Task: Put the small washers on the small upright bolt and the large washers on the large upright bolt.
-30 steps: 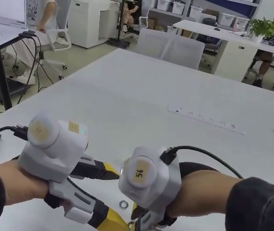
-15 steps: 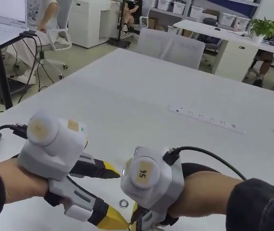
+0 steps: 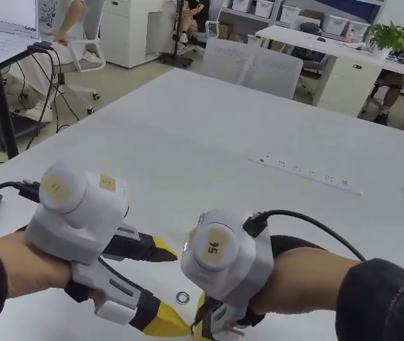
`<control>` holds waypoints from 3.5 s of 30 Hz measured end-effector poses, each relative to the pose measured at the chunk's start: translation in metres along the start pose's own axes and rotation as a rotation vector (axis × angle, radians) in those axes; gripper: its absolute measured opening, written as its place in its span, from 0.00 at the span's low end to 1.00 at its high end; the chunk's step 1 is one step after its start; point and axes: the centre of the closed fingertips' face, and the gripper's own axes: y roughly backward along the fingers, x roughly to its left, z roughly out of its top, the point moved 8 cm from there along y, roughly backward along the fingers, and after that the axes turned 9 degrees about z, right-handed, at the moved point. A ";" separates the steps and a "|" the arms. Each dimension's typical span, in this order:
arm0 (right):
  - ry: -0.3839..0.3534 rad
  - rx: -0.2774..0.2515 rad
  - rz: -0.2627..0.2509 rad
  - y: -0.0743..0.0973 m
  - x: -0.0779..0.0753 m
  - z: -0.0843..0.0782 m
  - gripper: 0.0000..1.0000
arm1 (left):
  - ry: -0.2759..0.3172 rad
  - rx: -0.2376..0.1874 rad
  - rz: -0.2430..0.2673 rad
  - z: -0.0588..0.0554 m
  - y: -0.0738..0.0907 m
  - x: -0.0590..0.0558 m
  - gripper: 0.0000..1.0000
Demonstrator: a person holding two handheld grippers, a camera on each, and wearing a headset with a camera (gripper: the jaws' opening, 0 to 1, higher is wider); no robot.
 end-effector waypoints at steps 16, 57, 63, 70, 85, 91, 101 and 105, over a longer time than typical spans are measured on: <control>-0.057 0.013 -0.029 0.021 -0.003 -0.031 0.14 | -0.005 0.007 -0.010 0.000 -0.002 0.001 0.66; -0.277 0.014 -0.164 0.086 -0.015 -0.127 0.14 | -0.008 0.037 -0.023 -0.002 -0.007 0.000 0.65; -0.272 0.009 -0.183 0.096 -0.019 -0.124 0.14 | -0.007 0.039 -0.021 -0.002 -0.006 0.000 0.65; -0.249 -0.007 -0.230 0.117 -0.030 -0.114 0.14 | -0.004 0.040 -0.020 -0.003 -0.006 0.001 0.65; -0.209 -0.002 -0.247 0.121 -0.042 -0.098 0.14 | -0.002 0.037 -0.017 -0.002 -0.005 0.001 0.65; -0.199 0.011 -0.239 0.118 -0.046 -0.096 0.14 | 0.000 0.036 -0.015 -0.002 -0.005 0.002 0.65; -0.191 0.029 -0.219 0.111 -0.050 -0.095 0.14 | 0.003 0.037 -0.017 -0.003 -0.005 0.002 0.65; -0.194 0.033 -0.214 0.110 -0.052 -0.096 0.14 | 0.006 0.038 -0.017 -0.004 -0.005 0.002 0.65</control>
